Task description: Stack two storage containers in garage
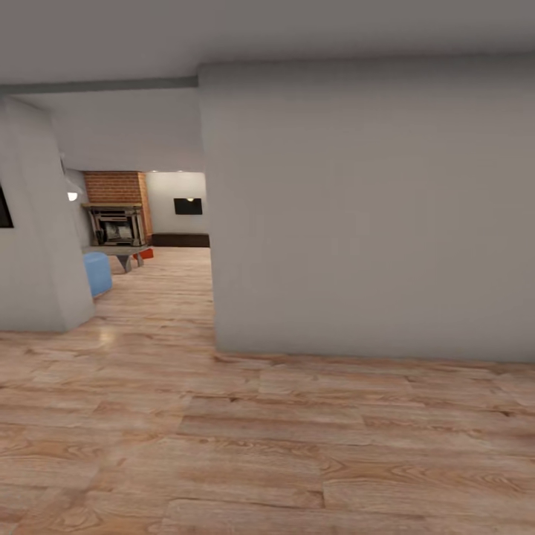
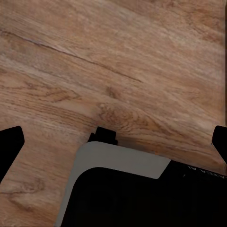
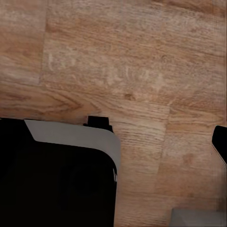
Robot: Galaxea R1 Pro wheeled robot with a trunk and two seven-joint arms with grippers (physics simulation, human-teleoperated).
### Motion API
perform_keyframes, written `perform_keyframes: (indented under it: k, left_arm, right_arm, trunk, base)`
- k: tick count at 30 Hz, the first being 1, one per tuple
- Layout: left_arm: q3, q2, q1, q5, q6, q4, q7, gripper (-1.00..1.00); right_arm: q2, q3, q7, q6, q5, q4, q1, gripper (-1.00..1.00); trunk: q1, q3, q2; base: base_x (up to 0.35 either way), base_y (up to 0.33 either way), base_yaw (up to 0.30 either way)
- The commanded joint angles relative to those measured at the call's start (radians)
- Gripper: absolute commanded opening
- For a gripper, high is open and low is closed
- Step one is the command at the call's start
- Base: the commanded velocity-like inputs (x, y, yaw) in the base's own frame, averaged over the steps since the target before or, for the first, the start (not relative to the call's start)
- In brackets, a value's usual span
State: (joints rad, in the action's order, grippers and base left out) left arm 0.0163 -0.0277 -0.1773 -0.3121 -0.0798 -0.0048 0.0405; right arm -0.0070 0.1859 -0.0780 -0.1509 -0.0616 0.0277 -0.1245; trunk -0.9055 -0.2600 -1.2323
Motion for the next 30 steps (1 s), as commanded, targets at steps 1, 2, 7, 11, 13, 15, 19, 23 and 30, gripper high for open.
perform_keyframes:
  k: [1,2,7,11,13,15,19,23,30]
  left_arm:
    - [0.002,0.000,-0.001,-0.004,-0.002,0.000,0.002,1.00]
    - [0.002,0.001,-0.001,-0.004,-0.002,0.001,0.001,1.00]
    - [0.002,0.002,-0.001,-0.004,-0.002,0.001,0.002,1.00]
    - [0.002,0.001,-0.001,-0.004,-0.001,0.000,0.001,1.00]
    - [0.002,0.000,-0.001,-0.004,-0.001,0.000,0.001,1.00]
    - [0.002,0.000,-0.001,-0.004,-0.001,0.000,0.001,1.00]
    - [0.002,0.000,-0.001,-0.004,0.000,0.000,0.001,1.00]
    - [0.002,0.000,-0.001,-0.004,-0.001,0.000,0.001,1.00]
    - [0.002,0.000,-0.001,-0.004,-0.001,0.000,0.001,1.00]
  right_arm:
    - [0.000,0.008,-0.002,-0.006,-0.006,0.003,-0.001,1.00]
    - [0.001,0.008,-0.002,-0.006,-0.005,0.003,-0.001,1.00]
    - [0.001,0.006,-0.002,-0.007,-0.007,0.003,-0.001,1.00]
    - [0.001,0.000,-0.002,-0.008,-0.012,0.003,-0.001,1.00]
    - [0.001,-0.001,-0.002,-0.008,-0.014,0.003,-0.001,1.00]
    - [0.001,-0.002,-0.002,-0.009,-0.015,0.003,-0.001,1.00]
    - [0.001,0.003,-0.002,-0.008,-0.006,0.003,-0.001,1.00]
    - [0.001,0.005,-0.002,-0.008,-0.005,0.003,-0.001,1.00]
    - [0.001,0.006,-0.002,-0.008,-0.004,0.003,-0.001,1.00]
  trunk:
    - [-0.001,-0.001,-0.001]
    - [-0.001,-0.001,-0.001]
    - [-0.001,-0.001,-0.001]
    - [-0.001,-0.001,-0.001]
    - [-0.001,-0.001,-0.001]
    - [-0.001,-0.001,-0.001]
    - [-0.001,-0.001,-0.001]
    - [-0.001,-0.001,-0.001]
    - [-0.001,-0.001,-0.001]
  base:
    - [0.324,0.000,0.000]
    - [0.324,0.000,0.000]
    - [0.324,0.000,0.000]
    - [0.324,0.000,0.000]
    - [0.324,0.000,0.000]
    - [0.324,0.000,0.000]
    - [0.324,0.000,0.000]
    - [0.324,0.000,0.000]
    - [0.324,0.000,0.000]
